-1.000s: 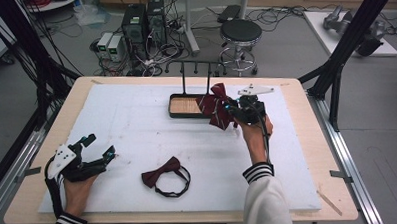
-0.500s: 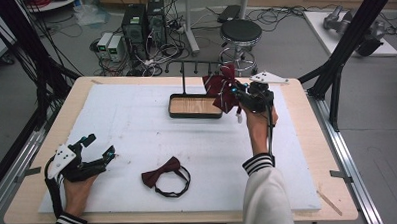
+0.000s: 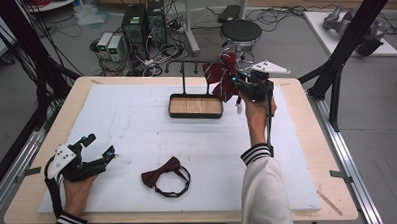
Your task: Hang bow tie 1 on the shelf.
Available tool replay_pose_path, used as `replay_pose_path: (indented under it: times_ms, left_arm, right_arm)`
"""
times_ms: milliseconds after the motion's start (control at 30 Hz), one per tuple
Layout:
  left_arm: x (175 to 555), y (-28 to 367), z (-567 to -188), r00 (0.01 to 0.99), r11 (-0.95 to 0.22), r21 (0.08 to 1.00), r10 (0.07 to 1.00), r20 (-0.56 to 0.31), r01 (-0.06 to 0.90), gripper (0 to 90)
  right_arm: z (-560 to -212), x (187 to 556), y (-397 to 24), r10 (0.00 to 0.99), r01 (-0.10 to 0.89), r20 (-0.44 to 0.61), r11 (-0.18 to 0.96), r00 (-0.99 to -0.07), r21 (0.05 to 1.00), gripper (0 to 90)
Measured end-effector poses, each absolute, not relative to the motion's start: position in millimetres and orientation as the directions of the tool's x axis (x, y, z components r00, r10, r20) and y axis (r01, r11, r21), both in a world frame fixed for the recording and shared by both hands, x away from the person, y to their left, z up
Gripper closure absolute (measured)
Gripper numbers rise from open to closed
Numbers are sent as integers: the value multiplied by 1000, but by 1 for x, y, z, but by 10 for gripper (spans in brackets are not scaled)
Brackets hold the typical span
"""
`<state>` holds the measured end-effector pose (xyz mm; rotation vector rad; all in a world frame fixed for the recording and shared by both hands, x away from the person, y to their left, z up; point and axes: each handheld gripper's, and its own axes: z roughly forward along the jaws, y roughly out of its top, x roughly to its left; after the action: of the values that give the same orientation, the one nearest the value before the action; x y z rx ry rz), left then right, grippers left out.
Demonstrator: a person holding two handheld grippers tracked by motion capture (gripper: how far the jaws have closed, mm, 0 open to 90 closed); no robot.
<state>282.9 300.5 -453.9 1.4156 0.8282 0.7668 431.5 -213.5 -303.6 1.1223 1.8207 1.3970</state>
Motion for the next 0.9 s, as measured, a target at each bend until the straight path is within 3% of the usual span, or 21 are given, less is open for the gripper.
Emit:
replay_pose_path:
  times_ms: [900]
  left_arm:
    - [283,301,-454,520,22,999,853,-35,32,149]
  right_arm:
    - [-313,453,-192,848,279,71,93,-525,956,761]
